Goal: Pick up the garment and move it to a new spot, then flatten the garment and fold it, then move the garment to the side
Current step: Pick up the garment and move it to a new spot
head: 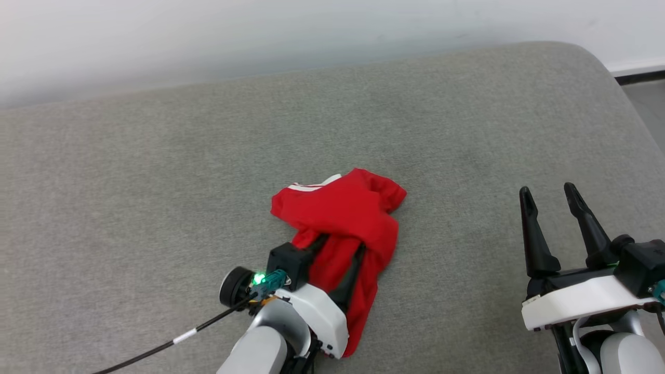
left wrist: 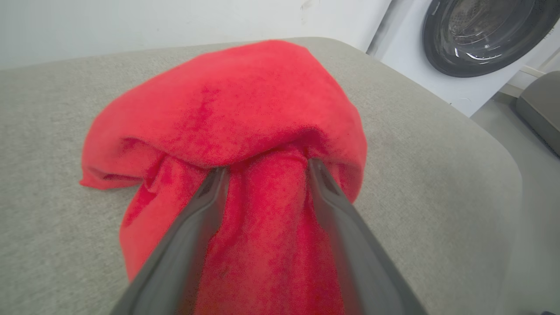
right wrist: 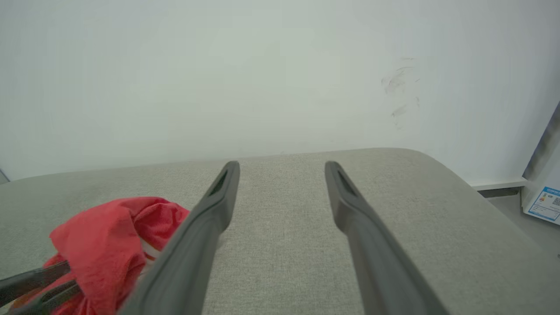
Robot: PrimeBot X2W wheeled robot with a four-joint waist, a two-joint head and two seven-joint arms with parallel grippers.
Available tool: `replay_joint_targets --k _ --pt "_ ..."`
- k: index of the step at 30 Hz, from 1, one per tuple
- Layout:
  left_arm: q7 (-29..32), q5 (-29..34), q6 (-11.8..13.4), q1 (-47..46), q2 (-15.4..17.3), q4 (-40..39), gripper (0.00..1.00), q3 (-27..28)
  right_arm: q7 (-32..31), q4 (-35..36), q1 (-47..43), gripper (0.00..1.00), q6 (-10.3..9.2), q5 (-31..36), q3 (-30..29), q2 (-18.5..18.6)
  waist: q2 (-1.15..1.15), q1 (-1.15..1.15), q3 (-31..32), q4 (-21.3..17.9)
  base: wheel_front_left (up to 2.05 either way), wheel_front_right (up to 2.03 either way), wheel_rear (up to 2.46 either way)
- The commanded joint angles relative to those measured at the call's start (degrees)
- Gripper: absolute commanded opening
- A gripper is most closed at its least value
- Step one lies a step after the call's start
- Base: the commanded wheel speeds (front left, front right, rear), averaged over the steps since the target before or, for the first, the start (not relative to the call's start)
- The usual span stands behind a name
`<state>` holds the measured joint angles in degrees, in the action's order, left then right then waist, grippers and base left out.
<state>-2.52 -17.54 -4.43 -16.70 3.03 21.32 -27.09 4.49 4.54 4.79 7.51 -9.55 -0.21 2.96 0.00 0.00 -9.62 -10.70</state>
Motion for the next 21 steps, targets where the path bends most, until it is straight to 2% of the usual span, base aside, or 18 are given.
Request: replay_joint_targets --k 1,6,11,16,21 --pt "-1.9 0.39 0.56 -0.66 0.05 -1.24 1.0 0.04 0.08 -0.33 0.5 1.0 -0.03 0.02 -0.17 -0.12 0.0 0.0 0.61 1.01 0.0 0.0 0.0" --pt "-7.76 0.49 2.6 -1.3 0.01 -5.37 1.0 1.11 -0.47 -0.69 -0.74 1.0 -0.03 0.54 -0.55 -0.12 0.0 0.0 2.98 3.34 0.0 0.0 0.0" --pt "-10.26 0.04 5.31 -0.68 0.92 -8.44 1.0 4.39 -1.35 -0.41 -1.98 1.0 -0.04 0.96 -1.09 -0.11 0.0 0.0 5.15 5.78 0.0 0.0 0.0" --pt "-10.48 -0.63 7.82 1.61 4.09 -9.88 1.0 8.46 -2.31 0.06 -3.4 1.0 -0.03 1.42 -1.61 -0.11 0.0 0.0 6.73 7.66 0.0 0.0 0.0" --pt "-9.27 -1.28 9.22 5.56 8.1 -11.47 1.0 11.36 -3.17 0.52 -4.93 1.0 -0.04 1.62 -1.68 -0.1 0.0 0.0 8.01 8.41 0.0 0.0 0.0"
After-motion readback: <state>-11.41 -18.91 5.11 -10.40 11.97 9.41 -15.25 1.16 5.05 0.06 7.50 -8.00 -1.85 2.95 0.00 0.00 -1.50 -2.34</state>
